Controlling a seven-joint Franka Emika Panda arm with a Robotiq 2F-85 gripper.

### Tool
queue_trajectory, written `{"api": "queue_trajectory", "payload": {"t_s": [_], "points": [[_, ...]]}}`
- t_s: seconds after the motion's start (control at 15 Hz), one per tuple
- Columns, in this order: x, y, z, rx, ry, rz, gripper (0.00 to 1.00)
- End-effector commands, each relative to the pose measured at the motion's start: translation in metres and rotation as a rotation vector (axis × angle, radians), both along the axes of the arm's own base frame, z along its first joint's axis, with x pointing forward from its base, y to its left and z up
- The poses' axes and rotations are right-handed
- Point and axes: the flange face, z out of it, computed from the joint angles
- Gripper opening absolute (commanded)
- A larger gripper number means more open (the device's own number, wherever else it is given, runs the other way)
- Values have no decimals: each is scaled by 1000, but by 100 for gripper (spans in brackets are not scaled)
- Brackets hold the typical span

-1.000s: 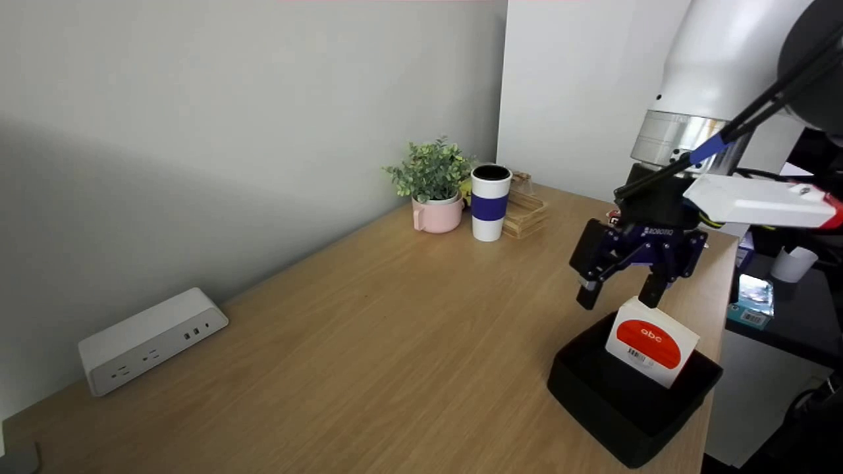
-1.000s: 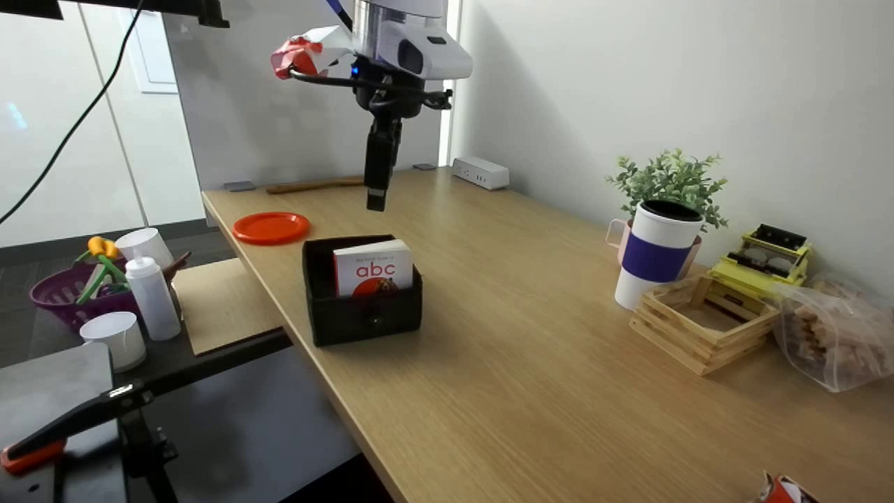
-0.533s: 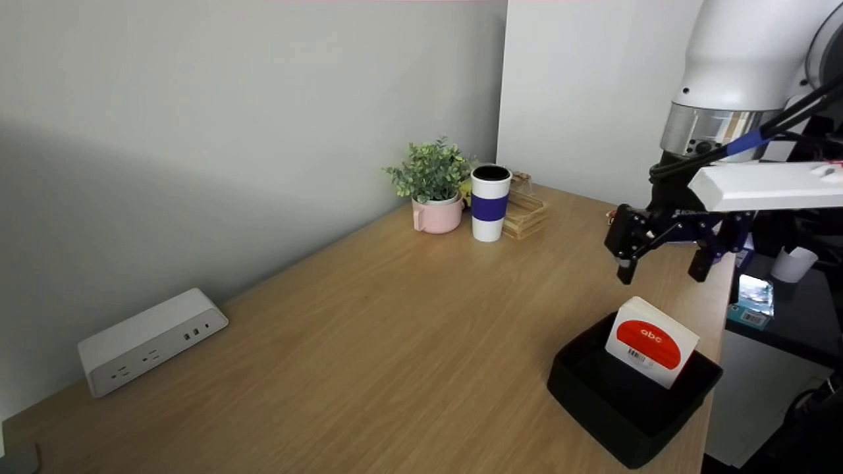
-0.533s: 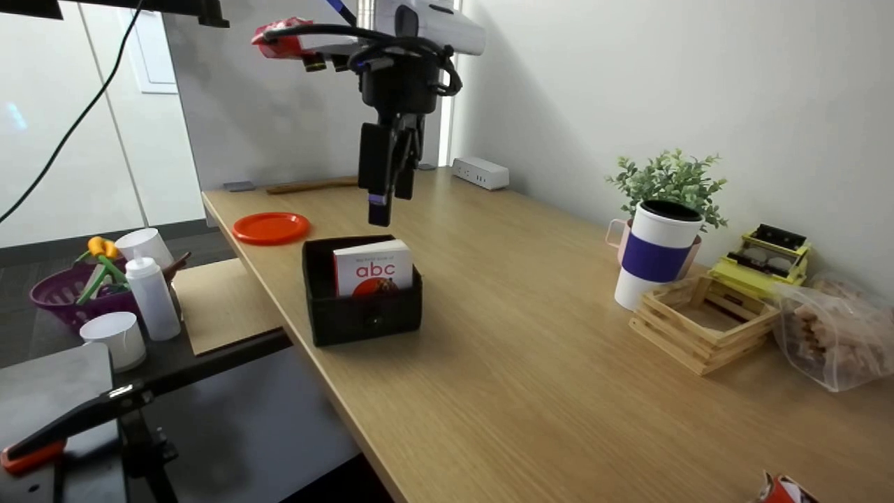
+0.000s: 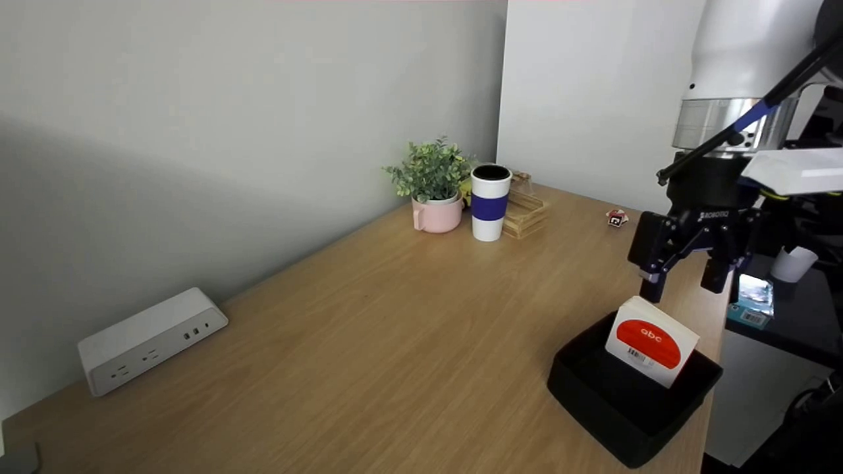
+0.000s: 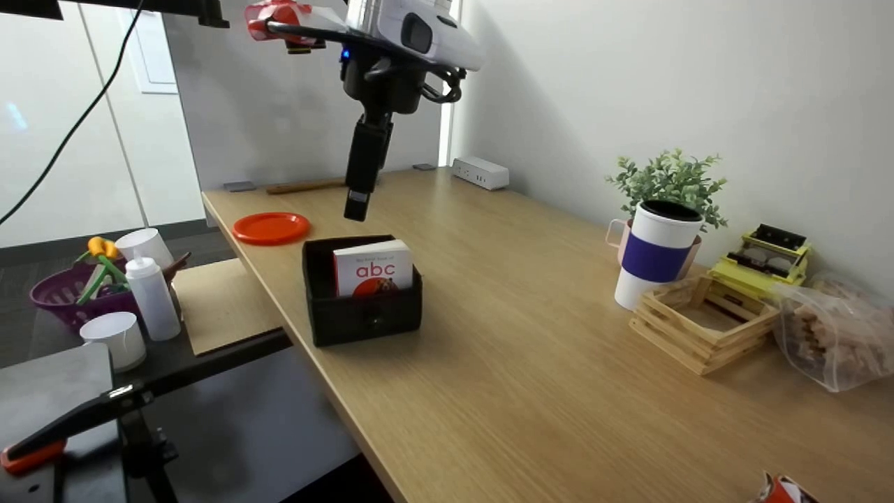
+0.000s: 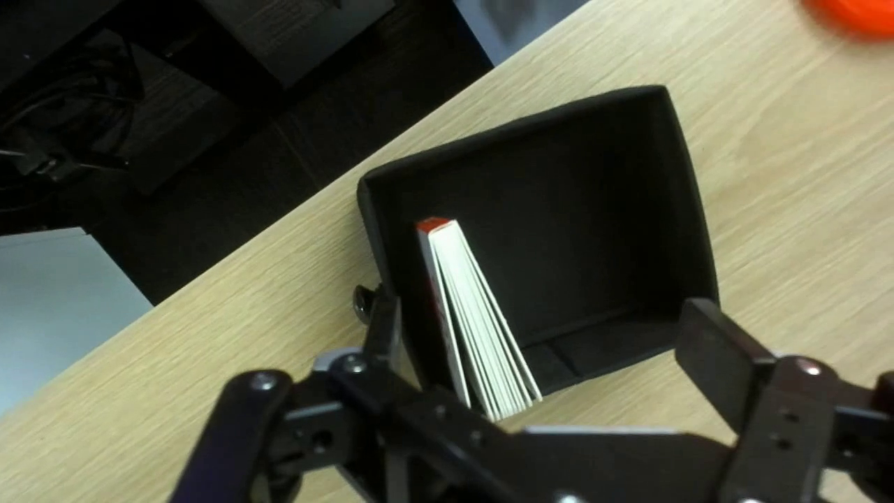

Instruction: Take the book from the black box and place it on the table then put it back in the black box

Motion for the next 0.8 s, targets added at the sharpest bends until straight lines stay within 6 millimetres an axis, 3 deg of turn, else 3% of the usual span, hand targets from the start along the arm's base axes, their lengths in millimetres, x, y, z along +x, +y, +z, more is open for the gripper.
{"api": "queue_trajectory", "payload": {"t_s": [0.0,0.27,0.73], "points": [[-7,-5,-9,27,36,88,100],[1,-7,-28,5,85,100,100],[40,-21,-69,22,138,113,100]]}}
